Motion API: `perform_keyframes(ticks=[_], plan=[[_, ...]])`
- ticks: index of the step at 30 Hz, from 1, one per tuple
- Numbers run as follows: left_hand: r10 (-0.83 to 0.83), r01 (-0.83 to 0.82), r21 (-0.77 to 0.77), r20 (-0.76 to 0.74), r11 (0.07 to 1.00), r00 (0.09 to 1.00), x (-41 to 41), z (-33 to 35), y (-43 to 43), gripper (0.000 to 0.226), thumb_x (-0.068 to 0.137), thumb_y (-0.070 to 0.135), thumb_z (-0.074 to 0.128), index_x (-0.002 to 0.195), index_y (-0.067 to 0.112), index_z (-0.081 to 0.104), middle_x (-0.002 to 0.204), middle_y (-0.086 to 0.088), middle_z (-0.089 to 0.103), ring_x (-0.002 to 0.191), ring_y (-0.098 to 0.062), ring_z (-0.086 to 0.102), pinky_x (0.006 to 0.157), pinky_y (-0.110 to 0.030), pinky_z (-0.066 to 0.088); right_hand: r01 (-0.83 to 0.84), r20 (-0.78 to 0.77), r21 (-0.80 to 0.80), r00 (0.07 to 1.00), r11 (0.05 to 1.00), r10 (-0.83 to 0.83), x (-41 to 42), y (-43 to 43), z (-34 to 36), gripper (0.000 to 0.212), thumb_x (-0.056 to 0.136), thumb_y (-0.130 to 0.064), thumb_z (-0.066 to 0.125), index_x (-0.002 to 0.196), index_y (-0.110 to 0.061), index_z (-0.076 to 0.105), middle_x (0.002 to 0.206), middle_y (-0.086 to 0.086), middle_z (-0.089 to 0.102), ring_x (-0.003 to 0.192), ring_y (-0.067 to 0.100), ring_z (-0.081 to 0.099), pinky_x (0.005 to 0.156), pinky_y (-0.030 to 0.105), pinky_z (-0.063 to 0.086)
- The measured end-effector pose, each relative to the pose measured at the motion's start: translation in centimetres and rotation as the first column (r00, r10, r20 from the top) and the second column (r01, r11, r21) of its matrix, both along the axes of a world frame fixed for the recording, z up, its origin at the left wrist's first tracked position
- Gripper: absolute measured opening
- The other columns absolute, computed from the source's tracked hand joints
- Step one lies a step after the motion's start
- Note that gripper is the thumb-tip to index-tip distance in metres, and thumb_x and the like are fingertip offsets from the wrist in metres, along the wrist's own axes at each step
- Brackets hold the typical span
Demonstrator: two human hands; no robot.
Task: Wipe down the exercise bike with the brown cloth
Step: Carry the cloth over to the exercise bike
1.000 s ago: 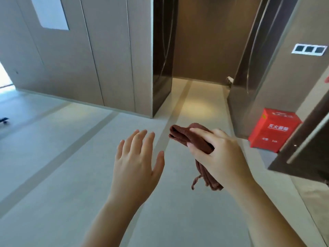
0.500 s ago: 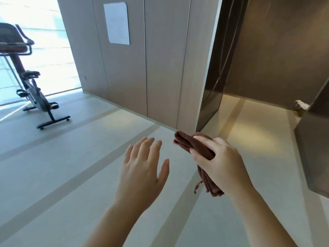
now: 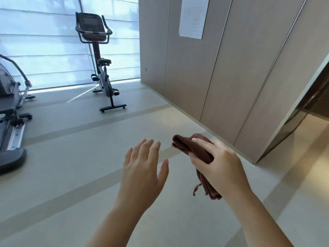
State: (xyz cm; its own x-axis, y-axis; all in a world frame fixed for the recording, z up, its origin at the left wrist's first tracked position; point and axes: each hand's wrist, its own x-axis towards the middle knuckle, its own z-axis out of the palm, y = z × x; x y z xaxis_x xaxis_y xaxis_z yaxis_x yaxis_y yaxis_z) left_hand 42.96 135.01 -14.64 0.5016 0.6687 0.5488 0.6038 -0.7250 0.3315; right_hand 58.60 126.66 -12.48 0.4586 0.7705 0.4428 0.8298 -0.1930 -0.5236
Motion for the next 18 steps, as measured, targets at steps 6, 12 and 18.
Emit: perform_keyframes(ticks=[6,12,18], plan=[[0.062,-0.062,0.011,-0.007,0.998,0.998,-1.7,0.7,15.6,0.048,0.086,0.035,0.039,0.116,0.003,0.057,0.115,-0.015,0.062,0.111,-0.034,0.056,0.093,-0.053,0.042,-0.09,-0.08,-0.02,0.993,0.996,0.088,-1.5,17.1,0.7,0.037,0.08,-0.047,0.057,0.117,-0.041,0.058,0.083,-0.008,0.054,0.074,0.005,0.052,0.059,0.007,0.034],[0.109,-0.11,-0.042,-0.025,0.993,0.994,-0.9,-0.1,27.9,0.042,0.084,0.024,0.062,0.119,0.003,0.055,0.118,-0.016,0.061,0.115,-0.035,0.052,0.096,-0.054,0.04,-0.127,-0.141,-0.025,0.982,0.992,0.122,-0.2,30.1,0.3,0.038,0.077,-0.049,0.053,0.114,-0.043,0.059,0.081,-0.009,0.053,0.076,0.005,0.054,0.06,0.015,0.04],[0.131,-0.131,-0.015,-0.019,0.991,0.991,3.5,-0.3,39.8,0.043,0.085,0.029,0.05,0.119,0.003,0.055,0.118,-0.015,0.061,0.115,-0.034,0.052,0.096,-0.054,0.041,-0.114,-0.129,0.004,0.985,0.993,0.114,4.6,42.3,-0.7,0.037,0.077,-0.05,0.053,0.113,-0.043,0.06,0.077,-0.012,0.049,0.073,0.002,0.051,0.056,0.014,0.034]])
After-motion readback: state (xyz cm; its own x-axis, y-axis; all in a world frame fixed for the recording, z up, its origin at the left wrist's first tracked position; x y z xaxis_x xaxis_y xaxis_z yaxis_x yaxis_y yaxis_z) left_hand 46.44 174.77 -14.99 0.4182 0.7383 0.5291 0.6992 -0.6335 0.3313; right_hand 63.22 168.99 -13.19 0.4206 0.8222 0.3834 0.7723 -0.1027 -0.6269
